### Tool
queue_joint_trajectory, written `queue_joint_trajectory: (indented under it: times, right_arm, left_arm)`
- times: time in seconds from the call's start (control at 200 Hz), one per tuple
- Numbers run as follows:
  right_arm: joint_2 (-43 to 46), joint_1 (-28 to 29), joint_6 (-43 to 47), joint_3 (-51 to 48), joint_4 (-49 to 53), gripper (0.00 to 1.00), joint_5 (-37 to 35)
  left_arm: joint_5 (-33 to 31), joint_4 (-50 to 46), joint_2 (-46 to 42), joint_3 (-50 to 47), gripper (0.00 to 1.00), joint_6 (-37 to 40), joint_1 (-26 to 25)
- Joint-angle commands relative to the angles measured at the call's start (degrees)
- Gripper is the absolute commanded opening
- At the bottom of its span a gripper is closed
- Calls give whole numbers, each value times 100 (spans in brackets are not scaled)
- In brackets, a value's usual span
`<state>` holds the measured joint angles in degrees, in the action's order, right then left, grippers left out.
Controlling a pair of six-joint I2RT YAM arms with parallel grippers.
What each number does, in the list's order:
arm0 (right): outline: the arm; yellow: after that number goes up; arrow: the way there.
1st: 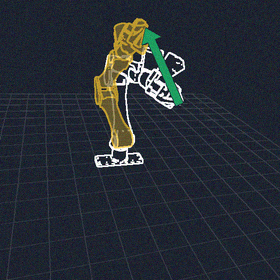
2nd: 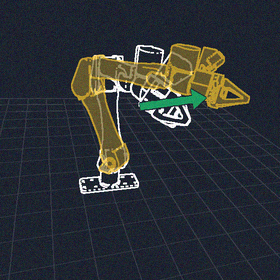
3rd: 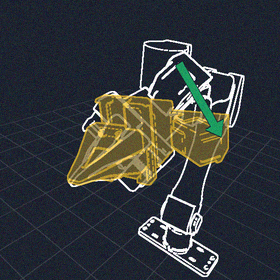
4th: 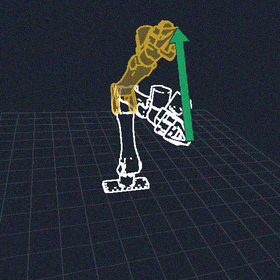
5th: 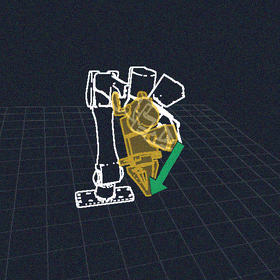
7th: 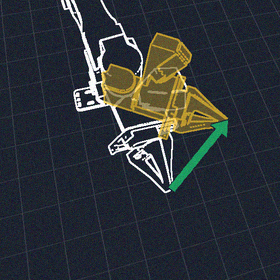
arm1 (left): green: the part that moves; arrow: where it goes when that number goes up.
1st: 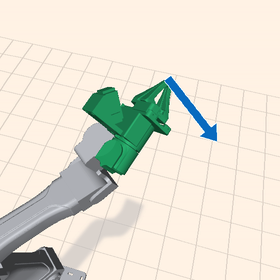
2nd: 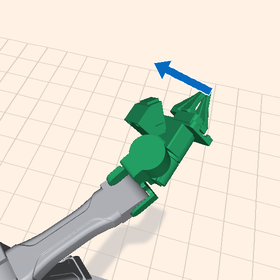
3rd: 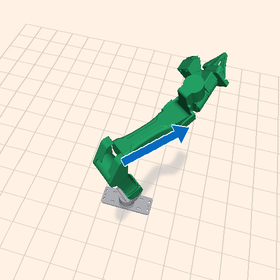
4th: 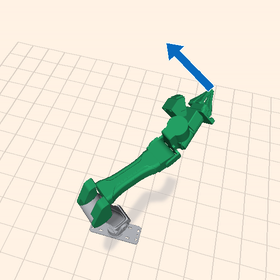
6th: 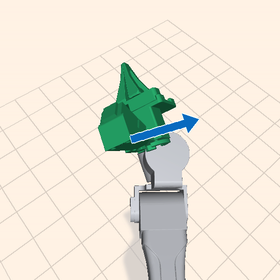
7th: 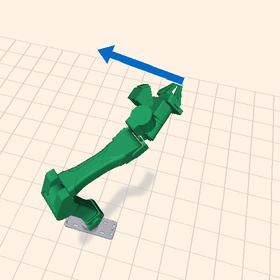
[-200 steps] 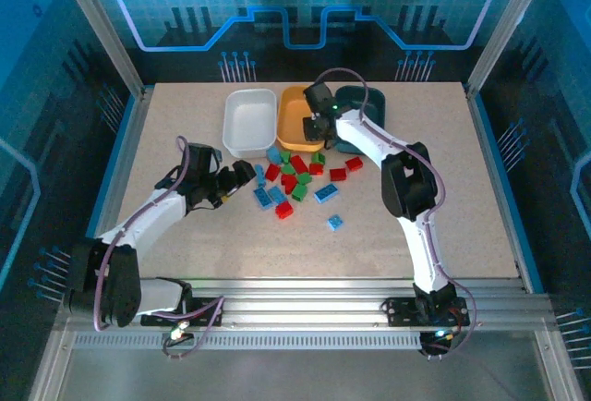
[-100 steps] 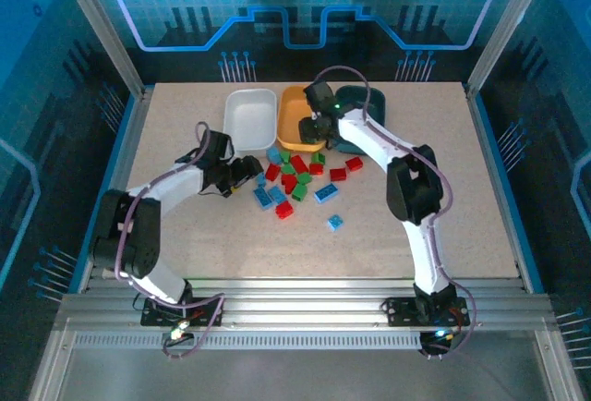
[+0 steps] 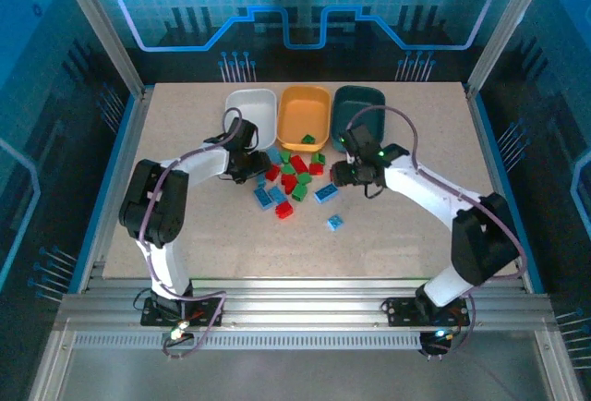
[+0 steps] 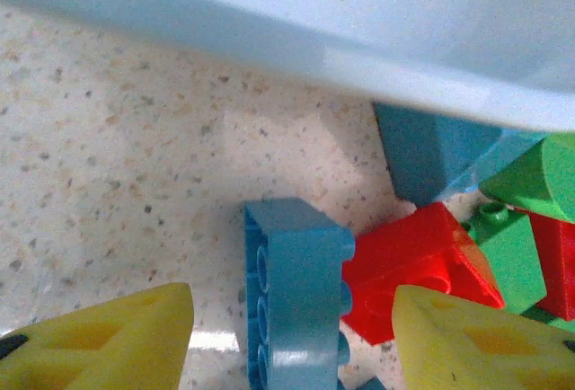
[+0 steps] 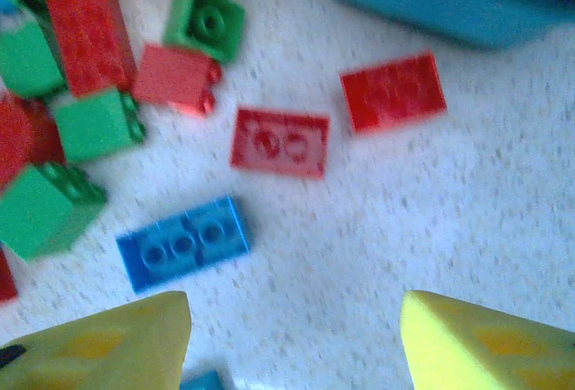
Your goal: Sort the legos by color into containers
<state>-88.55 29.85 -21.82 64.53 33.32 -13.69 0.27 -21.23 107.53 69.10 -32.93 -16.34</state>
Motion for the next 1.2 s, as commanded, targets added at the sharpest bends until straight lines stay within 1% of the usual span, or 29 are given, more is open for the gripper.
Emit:
queue_joint_trajectory:
  times: [0.0,0.06,0.215,0.385,0.45,0.525,0.595,0.675,0.77,0.865,0.915,0.981,1.066,1.196]
  right_arm:
    - [482,-12,-29,-313,-1,64,-120]
    - [611,-76,-41,-414,16,64,-108]
    - [784,-223,-35,-480,60,64,-81]
    - [998,-366,-228,-585,-30,62,-292]
    - [1108,-450,-414,-678,-103,60,-413]
    - [1282,-579,-727,-856,-283,61,-485]
    - [1453,-737,-1014,-1029,-450,62,-485]
    - [1568,-987,-1272,-1140,-577,64,-435]
    - [1473,-1305,-1464,-1115,-599,65,-240]
    - [1301,-1516,-1559,-973,-505,64,14]
    - [1279,-1538,-1582,-960,-502,64,61]
    - [1309,-1560,-1659,-986,-465,65,26]
    - [1337,-1585,-1726,-1011,-380,65,80]
    - [1222,-1630,-1668,-900,-225,70,202]
  left_arm:
    - [-177,-187,234,219,56,160,8]
    - [-197,-203,331,262,55,176,8]
    - [-264,-191,388,190,42,249,16]
    - [-428,-212,97,-73,22,386,17]
    - [-493,-298,-137,-148,15,459,17]
    - [-559,-411,-524,-236,7,505,25]
    - [-600,-575,-963,-248,3,535,25]
    - [-623,-699,-1411,-182,2,600,25]
    - [-572,-853,-1555,137,1,706,72]
    - [-442,-865,-1258,630,0,736,199]
    - [-242,-844,-971,931,0,686,302]
    - [-20,-803,-460,1428,2,617,427]
    - [169,-873,342,2224,1,577,588]
    - [511,-1189,1447,3459,2,523,758]
